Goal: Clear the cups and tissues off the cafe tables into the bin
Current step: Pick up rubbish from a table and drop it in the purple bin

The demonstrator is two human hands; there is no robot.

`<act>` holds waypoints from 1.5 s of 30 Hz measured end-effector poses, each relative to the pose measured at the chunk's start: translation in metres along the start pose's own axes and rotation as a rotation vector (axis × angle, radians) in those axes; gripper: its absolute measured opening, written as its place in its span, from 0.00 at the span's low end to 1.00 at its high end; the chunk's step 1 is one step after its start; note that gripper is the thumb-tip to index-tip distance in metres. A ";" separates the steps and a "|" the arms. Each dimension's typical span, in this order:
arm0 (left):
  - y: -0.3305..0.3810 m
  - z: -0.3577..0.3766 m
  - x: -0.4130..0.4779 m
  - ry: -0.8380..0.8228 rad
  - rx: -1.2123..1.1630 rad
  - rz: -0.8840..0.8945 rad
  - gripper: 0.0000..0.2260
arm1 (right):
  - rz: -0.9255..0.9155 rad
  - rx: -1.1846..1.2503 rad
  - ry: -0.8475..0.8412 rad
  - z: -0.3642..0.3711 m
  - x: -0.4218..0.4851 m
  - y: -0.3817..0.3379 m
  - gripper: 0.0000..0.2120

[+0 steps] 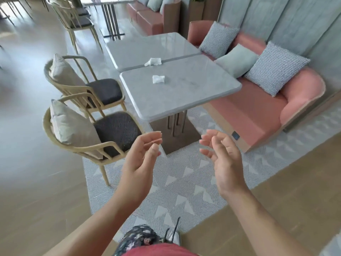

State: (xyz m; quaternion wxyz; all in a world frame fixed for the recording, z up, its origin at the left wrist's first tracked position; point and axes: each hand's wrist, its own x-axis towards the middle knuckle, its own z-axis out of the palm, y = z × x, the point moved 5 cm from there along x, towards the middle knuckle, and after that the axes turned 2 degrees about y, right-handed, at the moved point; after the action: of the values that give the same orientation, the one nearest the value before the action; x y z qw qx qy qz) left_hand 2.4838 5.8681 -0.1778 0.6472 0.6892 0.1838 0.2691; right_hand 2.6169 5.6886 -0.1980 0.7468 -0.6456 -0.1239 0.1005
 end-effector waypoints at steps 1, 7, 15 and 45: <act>-0.003 0.004 0.016 0.003 0.004 0.000 0.12 | -0.004 -0.004 0.000 0.000 0.016 0.001 0.14; -0.028 0.023 0.120 0.017 -0.038 -0.017 0.12 | 0.005 -0.010 0.029 0.011 0.120 0.013 0.15; -0.069 0.036 0.301 0.006 -0.073 -0.034 0.12 | 0.015 0.001 0.062 0.059 0.284 0.041 0.12; -0.219 0.066 0.688 0.315 0.222 -0.263 0.19 | 0.216 -0.083 -0.290 0.204 0.743 0.153 0.14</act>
State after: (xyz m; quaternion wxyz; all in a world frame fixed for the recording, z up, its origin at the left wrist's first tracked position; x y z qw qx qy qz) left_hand 3.0862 6.2506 -0.3045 0.5601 0.6759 0.3993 0.2646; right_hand 3.2592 6.1329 -0.2808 0.6786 -0.6643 -0.1644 0.2669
